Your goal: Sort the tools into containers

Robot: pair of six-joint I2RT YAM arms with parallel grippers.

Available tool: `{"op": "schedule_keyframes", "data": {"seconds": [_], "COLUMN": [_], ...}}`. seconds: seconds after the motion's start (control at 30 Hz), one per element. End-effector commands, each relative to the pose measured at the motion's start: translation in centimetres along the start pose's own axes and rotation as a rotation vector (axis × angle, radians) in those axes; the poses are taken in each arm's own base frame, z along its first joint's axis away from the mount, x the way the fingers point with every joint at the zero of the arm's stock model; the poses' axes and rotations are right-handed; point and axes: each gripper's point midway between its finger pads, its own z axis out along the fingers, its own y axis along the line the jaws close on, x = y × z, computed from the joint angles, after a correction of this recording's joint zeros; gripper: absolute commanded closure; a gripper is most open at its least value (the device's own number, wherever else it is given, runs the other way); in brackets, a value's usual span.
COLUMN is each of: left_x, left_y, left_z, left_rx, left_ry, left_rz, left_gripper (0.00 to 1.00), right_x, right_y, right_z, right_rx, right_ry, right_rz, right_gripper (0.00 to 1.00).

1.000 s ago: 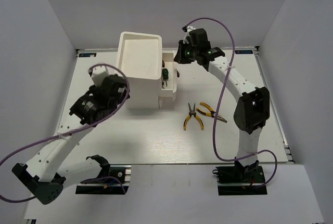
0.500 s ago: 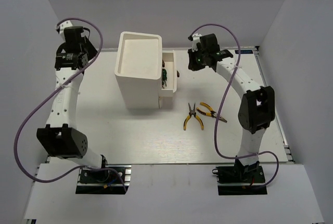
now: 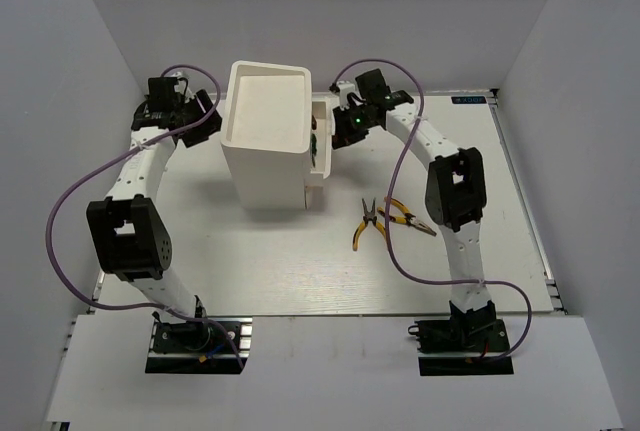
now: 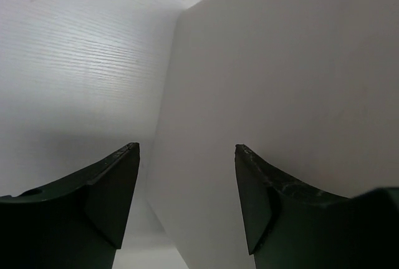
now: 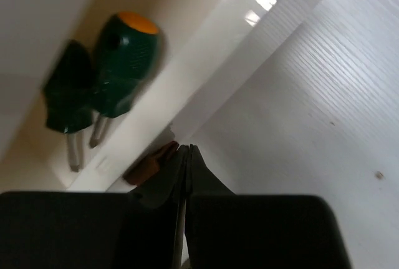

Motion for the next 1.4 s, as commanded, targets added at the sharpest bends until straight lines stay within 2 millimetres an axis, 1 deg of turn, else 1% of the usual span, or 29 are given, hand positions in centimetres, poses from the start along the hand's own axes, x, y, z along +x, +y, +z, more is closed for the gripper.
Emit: {"op": "schedule_keyframes", "data": {"seconds": [0.0,0.1,0.13,0.2,0.27,0.3,0.33,0.37,0.5,0.53,0.57,0.63,0.67,0.7,0.73,0.77,0.83,0.87,0.93,0.97,1.0,1.03,1.07,1.1,1.2,1.27,1.3,1.33,1.37], "left_x": [-0.1,1.4,1.2,2.3,2.5,2.9,2.7,3.2,3.1,3.2,3.2,2.5,3.0,2.7,3.1,2.9,3.8,3.8,3.9,3.9,3.9,4.1,3.8,4.0,4.0,3.8,3.9,3.9,3.5], "left_y": [-3.3,-3.2,-3.2,-3.4,-3.4,-3.2,-3.4,-3.3,-3.0,-2.7,-2.0,-1.3,-0.6,-0.8,-0.6,-0.8,-0.5,-0.5,-0.7,-0.7,-0.7,-0.6,-0.8,-0.7,-0.5,-0.2,0.1,0.1,0.3], "left_z": [-0.9,-0.5,-0.5,-0.2,-0.1,0.0,-0.3,-0.2,-0.4,-0.4,-0.6,-1.3,-1.2,-1.6,-1.5,-1.8,-1.5,-1.5,-1.6,-1.6,-1.6,-1.6,-1.7,-1.8,-2.0,-2.0,-2.0,-2.0,-2.4], "left_rx": [0.180,0.200,0.204,0.212,0.222,0.218,0.222,0.226,0.203,0.188,0.159,0.124,0.090,0.094,0.091,0.094,0.094,0.094,0.103,0.104,0.104,0.100,0.103,0.100,0.087,0.082,0.067,0.067,0.065], "left_ry": [0.001,0.042,0.032,0.059,0.064,0.073,0.065,0.079,0.071,0.075,0.070,0.042,0.053,0.041,0.050,0.042,0.066,0.066,0.071,0.071,0.071,0.079,0.071,0.080,0.086,0.082,0.085,0.085,0.072], "left_rz": [0.076,0.068,0.071,0.071,0.071,0.068,0.071,0.067,0.066,0.064,0.044,0.029,0.023,0.026,0.024,0.026,0.020,0.020,0.010,0.010,0.010,0.008,0.010,0.008,0.014,0.008,0.006,0.006,0.003], "left_gripper": [0.27,0.27,0.27,0.29,0.29,0.29,0.29,0.29,0.29,0.27,0.26,0.22,0.21,0.21,0.21,0.21,0.21,0.21,0.21,0.20,0.20,0.20,0.20,0.20,0.17,0.17,0.16,0.15,0.15], "right_x": [-3.8,-4.4,-4.6,-4.9,-5.0,-5.5,-5.3,-5.3,-5.0,-5.4,-4.9,-4.7,-4.0,-3.9,-2.7,-2.4,-1.7,-0.9,-0.9,0.1,1.2,-0.5,1.2,0.2,0.6,-0.1,-0.2,-1.5,-1.4], "right_y": [6.4,8.1,8.2,8.9,9.1,9.4,9.5,9.7,9.5,8.2,7.4,5.8,4.5,4.2,3.7,3.6,2.9,3.1,2.8,3.1,3.2,3.3,2.8,3.0,2.5,1.8,1.0,0.9,0.6], "right_z": [-1.1,-0.7,-0.4,-0.3,0.1,-0.1,0.4,0.5,0.6,0.3,0.4,0.1,0.2,0.0,0.4,0.5,1.1,1.6,2.4,2.7,3.0,3.3,4.1,4.3,5.4,5.9,6.2,6.2,6.4], "right_rx": [-0.225,-0.283,-0.289,-0.305,-0.319,-0.326,-0.333,-0.338,-0.309,-0.199,-0.159,-0.074,-0.039,-0.038,-0.040,-0.061,-0.072,-0.104,-0.139,-0.200,-0.222,-0.238,-0.253,-0.277,-0.325,-0.311,-0.302,-0.290,-0.294], "right_ry": [-0.096,-0.111,-0.115,-0.122,-0.117,-0.130,-0.120,-0.120,-0.107,-0.118,-0.106,-0.107,-0.093,-0.091,-0.065,-0.062,-0.061,-0.051,-0.091,-0.093,-0.091,-0.180,-0.165,-0.228,-0.261,-0.294,-0.305,-0.361,-0.369], "right_rz": [-0.060,-0.071,-0.067,-0.078,-0.043,-0.048,-0.024,-0.024,-0.024,-0.033,-0.038,-0.035,-0.031,-0.064,-0.070,-0.077,-0.138,-0.145,-0.236,-0.233,-0.264,-0.333,-0.333,-0.419,-0.474,-0.514,-0.515,-0.557,-0.550], "right_gripper": [1.00,1.00,1.00,1.00,1.00,1.00,1.00,1.00,1.00,1.00,1.00,0.92,0.83,0.75,0.67,0.61,0.53,0.45,0.39,0.35,0.33,0.31,0.30,0.30,0.30,0.30,0.30,0.30,0.30]}}
